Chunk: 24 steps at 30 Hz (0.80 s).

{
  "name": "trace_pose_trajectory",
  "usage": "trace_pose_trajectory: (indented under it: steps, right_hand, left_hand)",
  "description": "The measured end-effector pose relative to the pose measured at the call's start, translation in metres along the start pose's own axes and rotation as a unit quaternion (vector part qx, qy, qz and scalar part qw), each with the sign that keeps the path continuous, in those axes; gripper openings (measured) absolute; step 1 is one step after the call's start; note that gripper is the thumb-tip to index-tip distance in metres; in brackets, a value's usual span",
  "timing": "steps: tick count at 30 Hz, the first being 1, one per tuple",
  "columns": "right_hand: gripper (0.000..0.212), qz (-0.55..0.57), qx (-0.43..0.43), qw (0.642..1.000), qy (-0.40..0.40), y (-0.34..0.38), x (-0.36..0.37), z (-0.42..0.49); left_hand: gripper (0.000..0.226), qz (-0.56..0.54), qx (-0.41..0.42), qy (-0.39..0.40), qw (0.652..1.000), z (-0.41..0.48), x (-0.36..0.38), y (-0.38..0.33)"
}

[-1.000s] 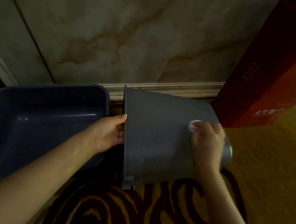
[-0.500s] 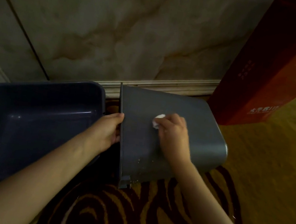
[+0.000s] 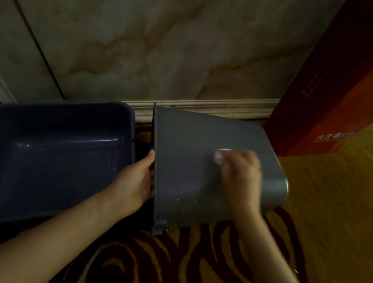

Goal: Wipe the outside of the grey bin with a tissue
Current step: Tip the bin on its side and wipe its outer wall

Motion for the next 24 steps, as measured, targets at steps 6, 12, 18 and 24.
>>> trace_pose_trajectory:
  steps: [6, 12, 18, 24]
  right_hand:
    - [0.019, 0.077, -0.167, 0.977, 0.108, 0.067, 0.013, -0.047]
    - [0.025, -0.039, -0.041, 0.998, 0.019, -0.009, -0.003, -0.011]
    - [0.025, -0.131, 0.157, 0.976, -0.071, -0.102, -0.032, 0.014]
    - [0.020, -0.093, 0.143, 0.974, -0.150, -0.078, -0.043, 0.003]
  left_hand:
    - [0.039, -0.030, 0.001, 0.012, 0.999, 0.002, -0.001, 0.006]
    - [0.030, -0.001, 0.028, -0.020, 0.999, 0.005, 0.000, 0.004]
    - [0.032, -0.009, 0.021, -0.029, 0.999, 0.003, 0.002, 0.002]
    - [0.029, 0.003, 0.029, -0.033, 0.999, 0.004, 0.003, 0.000]
Point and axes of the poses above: each hand's wrist, its own z-axis towards the middle knuckle, its own x-axis out of the palm, y = z × x, the point moved 2 cm from there along z, towards the middle knuckle, and after that the axes turned 15 degrees about -y, right-handed, at the moved point
